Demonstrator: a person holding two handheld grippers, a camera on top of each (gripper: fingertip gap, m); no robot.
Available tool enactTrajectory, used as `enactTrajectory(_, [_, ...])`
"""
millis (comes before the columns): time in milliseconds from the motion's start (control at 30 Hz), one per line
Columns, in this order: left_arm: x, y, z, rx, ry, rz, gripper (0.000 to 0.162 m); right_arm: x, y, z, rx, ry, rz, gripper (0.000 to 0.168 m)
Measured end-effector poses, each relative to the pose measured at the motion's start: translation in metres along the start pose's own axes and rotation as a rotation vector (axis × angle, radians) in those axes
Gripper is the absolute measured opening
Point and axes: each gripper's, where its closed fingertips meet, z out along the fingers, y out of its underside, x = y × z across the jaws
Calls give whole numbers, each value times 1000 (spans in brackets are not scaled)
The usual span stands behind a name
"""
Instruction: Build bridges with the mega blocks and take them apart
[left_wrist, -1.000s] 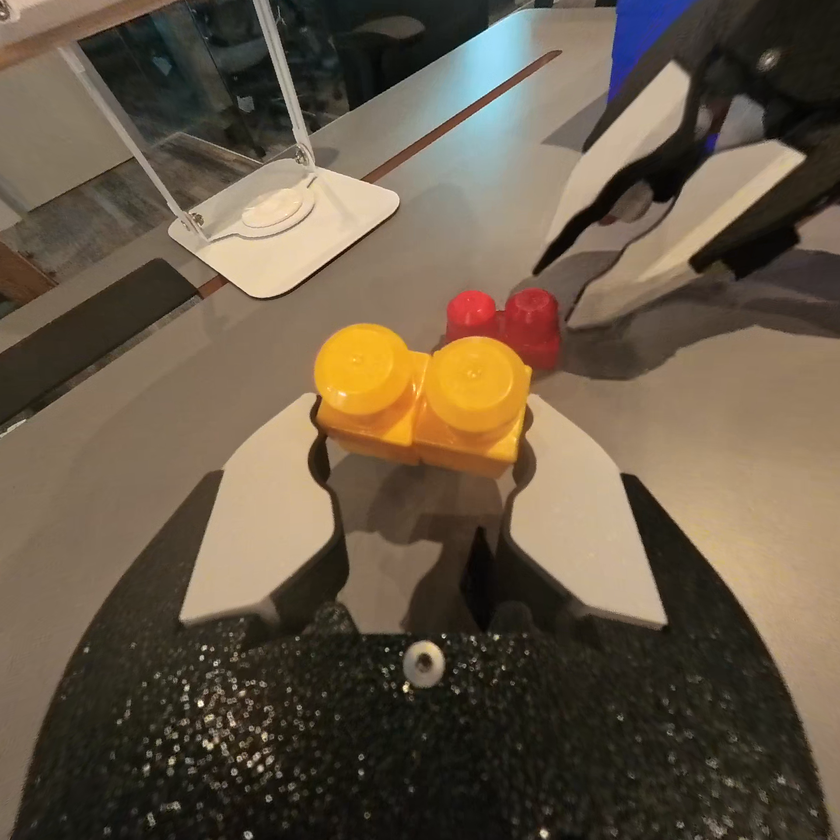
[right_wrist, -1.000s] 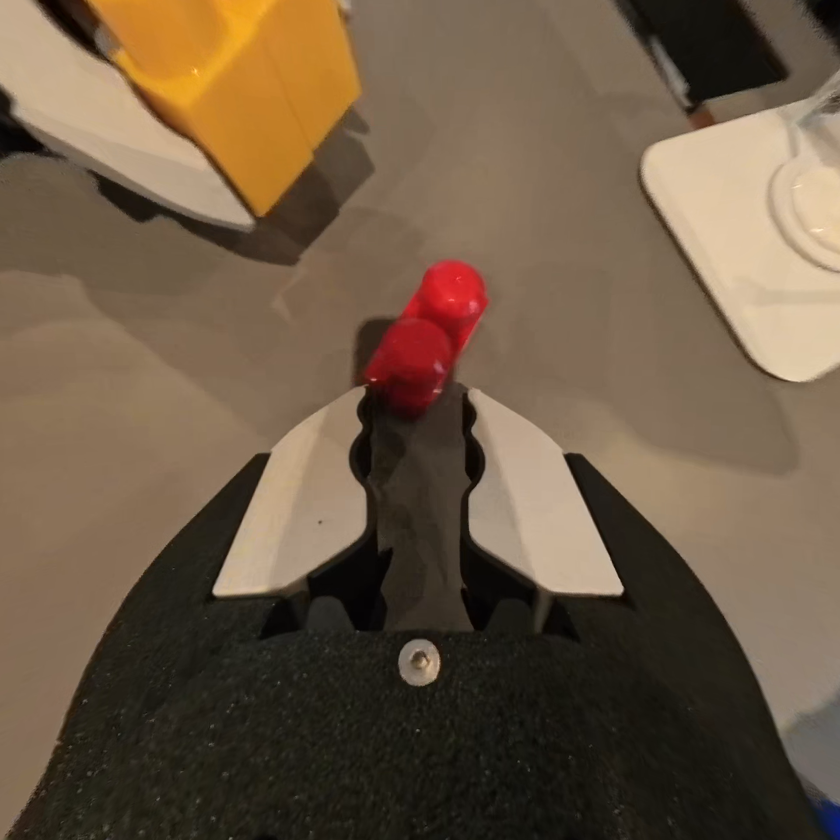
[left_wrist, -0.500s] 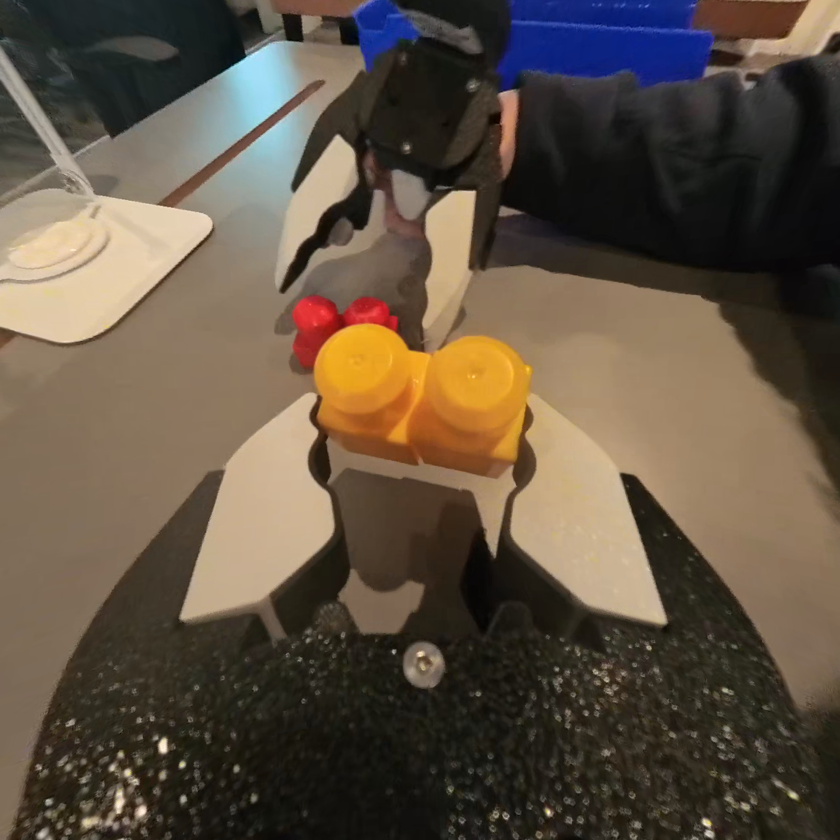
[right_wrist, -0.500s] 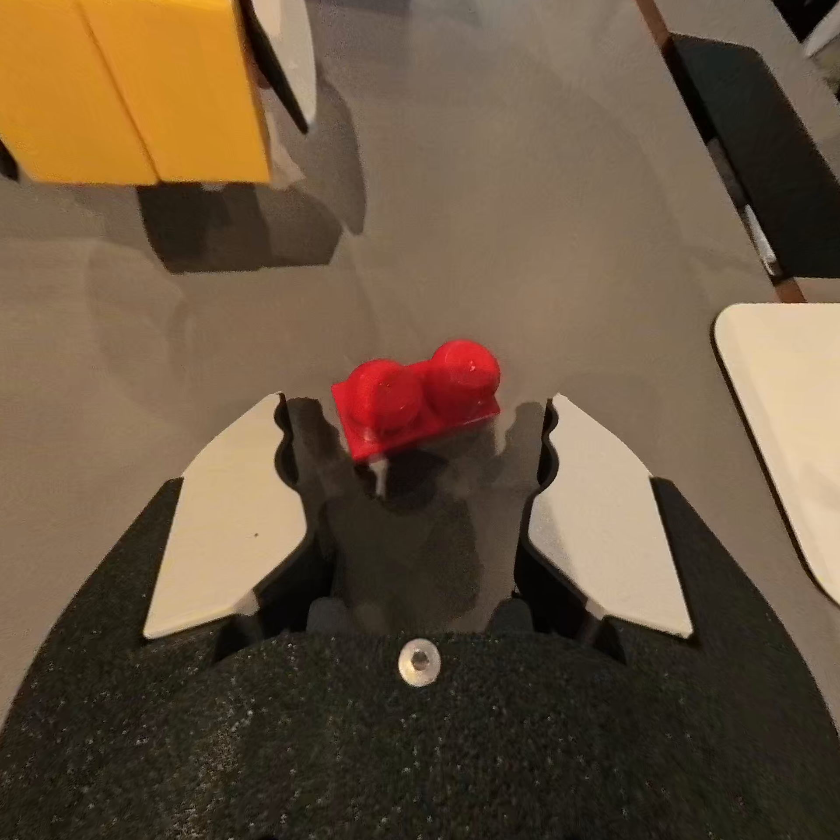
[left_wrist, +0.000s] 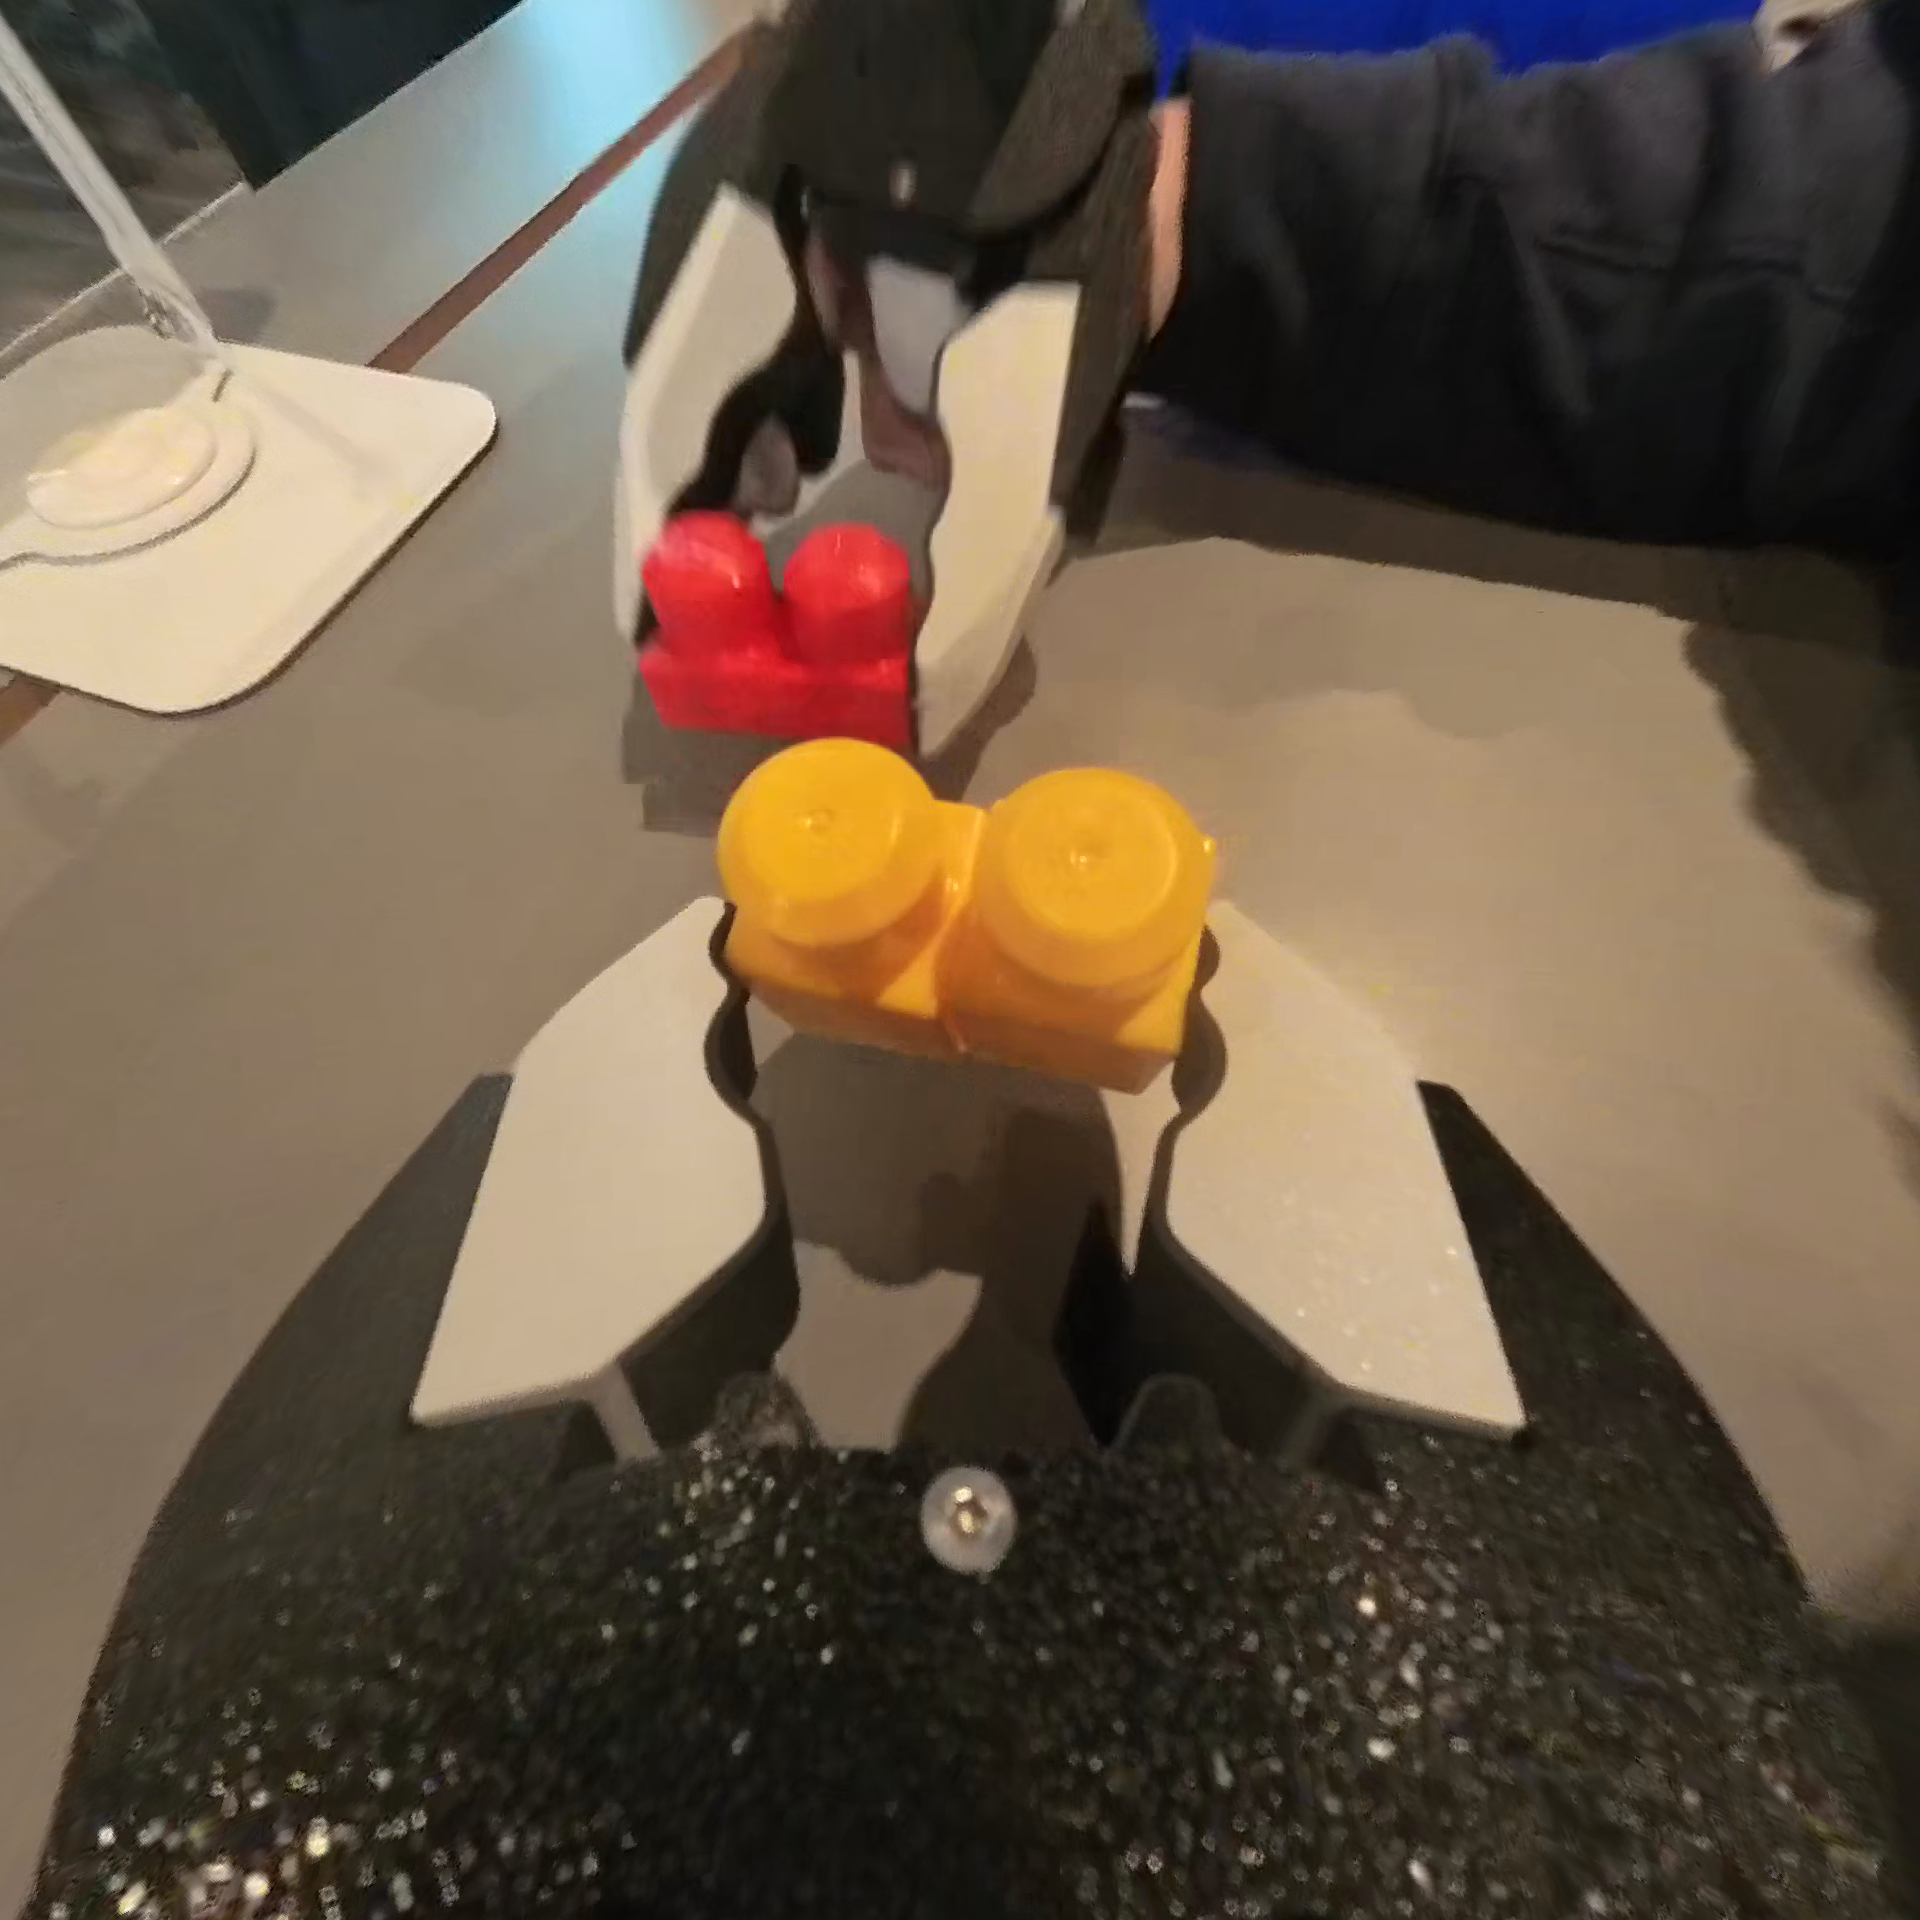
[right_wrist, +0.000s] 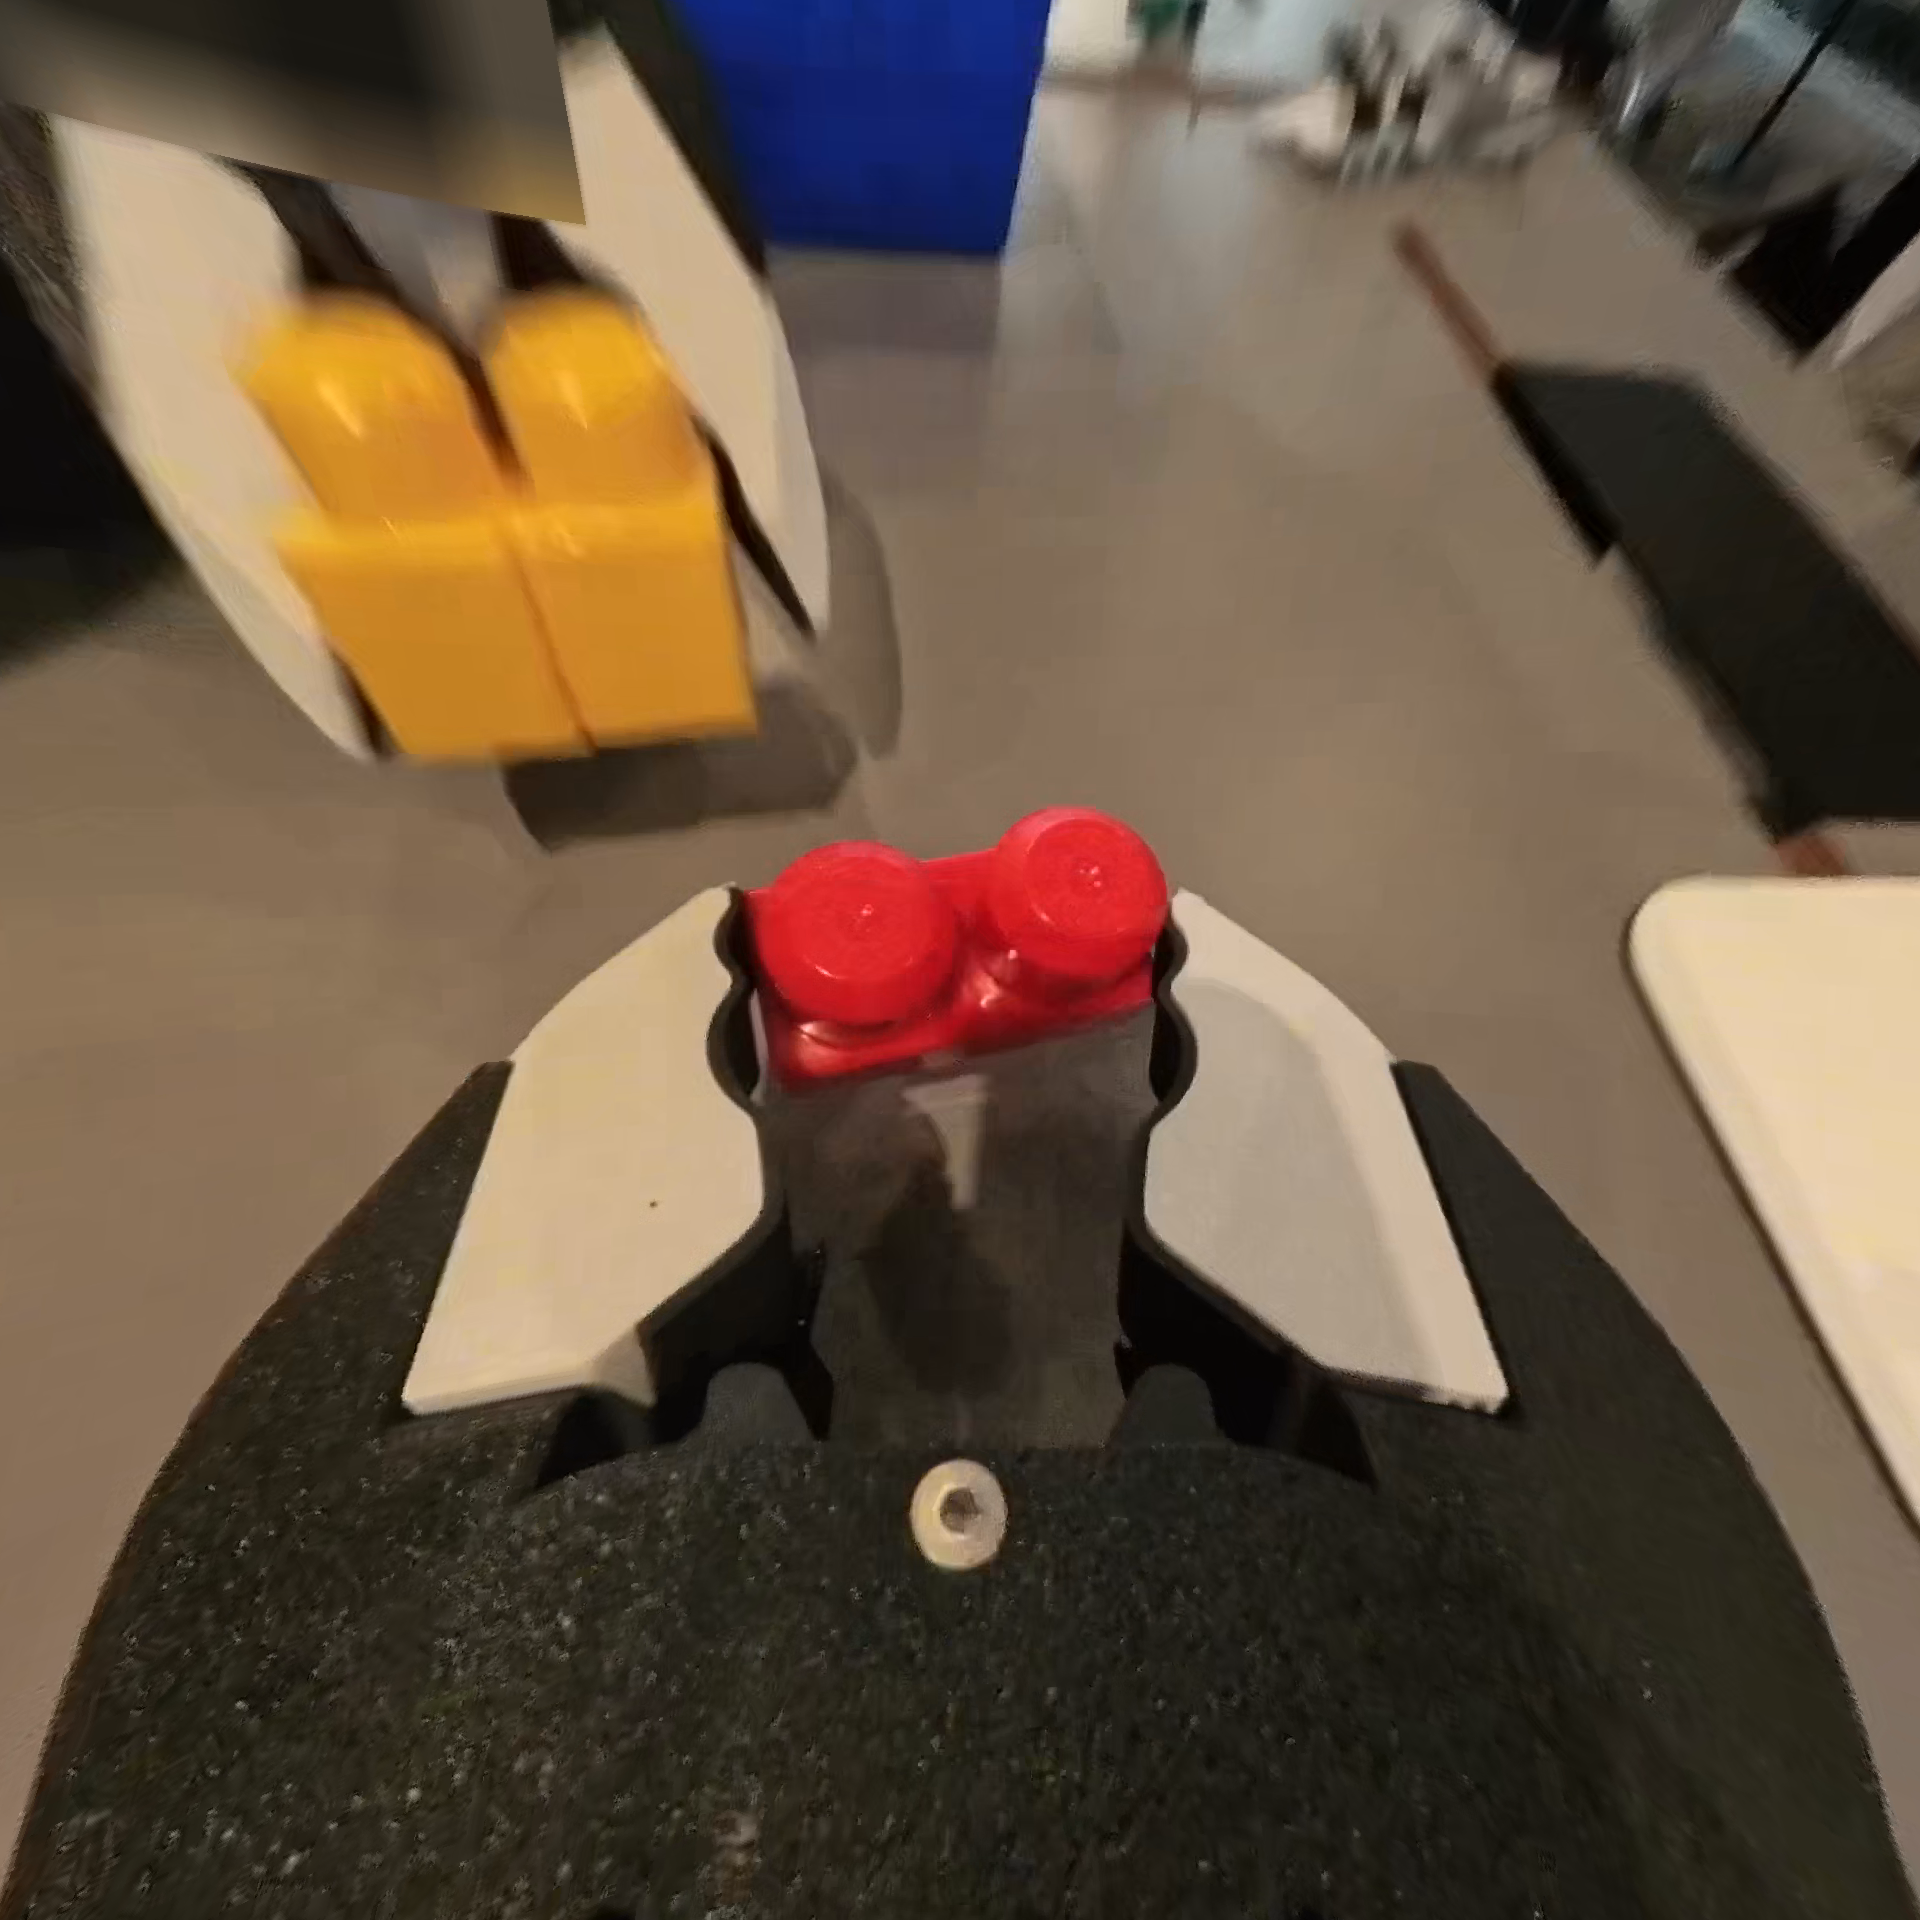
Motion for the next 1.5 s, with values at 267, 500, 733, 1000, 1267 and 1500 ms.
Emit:
enactTrajectory(267, [-6, 2, 8, -77, -70, -7, 79, -56, -84, -7, 145, -116, -79, 73])
enactTrajectory(500, [-5, 3, 11, -137, -112, 43, 79, -65, -75, 13, -31, -89, -95, 73])
enactTrajectory(733, [-6, 0, 12, -153, -144, 91, 79, -64, -65, 18, -168, -23, -105, 73])
enactTrajectory(1000, [-4, -5, 11, -97, -132, 80, 79, -64, -67, 18, -180, 4, -69, 74])
enactTrajectory(1267, [0, -14, 8, -19, -80, 29, 79, -67, -80, 7, -68, -21, -126, 71])
enactTrajectory(1500, [3, -11, 12, -38, -71, 50, 78, -68, -73, 10, -106, -44, -89, 71])
